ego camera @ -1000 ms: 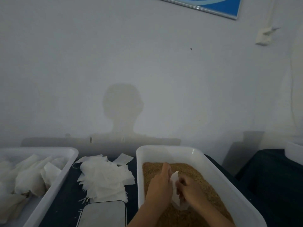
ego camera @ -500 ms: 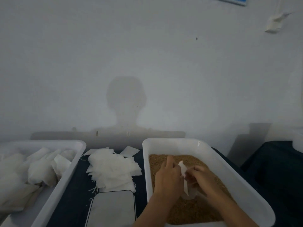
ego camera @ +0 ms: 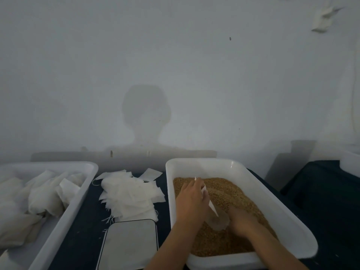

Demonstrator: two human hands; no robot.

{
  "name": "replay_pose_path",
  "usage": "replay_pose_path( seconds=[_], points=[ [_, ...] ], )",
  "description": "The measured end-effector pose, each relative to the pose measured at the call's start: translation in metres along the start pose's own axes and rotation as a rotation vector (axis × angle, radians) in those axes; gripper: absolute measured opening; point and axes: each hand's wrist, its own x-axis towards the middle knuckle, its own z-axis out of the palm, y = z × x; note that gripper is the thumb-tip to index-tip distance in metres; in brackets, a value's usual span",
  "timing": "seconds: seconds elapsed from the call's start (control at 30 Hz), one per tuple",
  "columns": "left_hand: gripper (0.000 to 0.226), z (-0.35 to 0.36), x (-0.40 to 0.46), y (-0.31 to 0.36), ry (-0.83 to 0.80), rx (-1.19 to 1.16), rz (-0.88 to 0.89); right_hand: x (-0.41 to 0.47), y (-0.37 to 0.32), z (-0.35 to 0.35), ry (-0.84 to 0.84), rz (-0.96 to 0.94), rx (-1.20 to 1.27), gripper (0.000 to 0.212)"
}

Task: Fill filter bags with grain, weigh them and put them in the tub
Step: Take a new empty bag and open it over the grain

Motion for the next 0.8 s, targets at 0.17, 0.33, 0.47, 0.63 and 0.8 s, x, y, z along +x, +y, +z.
replay_pose_path(
  seconds=[0.17, 0.33, 0.47, 0.63, 0.8],
  points=[
    [0.006, -0.002, 0.0, -0.002, 0.115, -0.042, -0.048, -0.006, 0.007, -0.02, 0.114, -0.064, -0.027, 0.017],
    [0.011, -0.005, 0.001, 0.001, 0.326, -0.096, -0.114, -0.025, 0.02, -0.071, 0.22, -0.011, -0.289, 0.021],
    [0.009, -0.008, 0.002, 0.0, 0.423, -0.101, -0.135, -0.025, 0.016, -0.071, 0.181, 0.024, -0.409, 0.024],
    [0.005, -0.009, 0.002, 0.0, 0.437, -0.063, -0.113, -0.013, 0.001, -0.047, 0.212, -0.033, -0.344, 0.035],
    [0.005, -0.008, 0.003, -0.002, 0.43, -0.037, -0.068, 0.002, -0.006, -0.024, 0.146, -0.094, -0.155, 0.024]
  ],
)
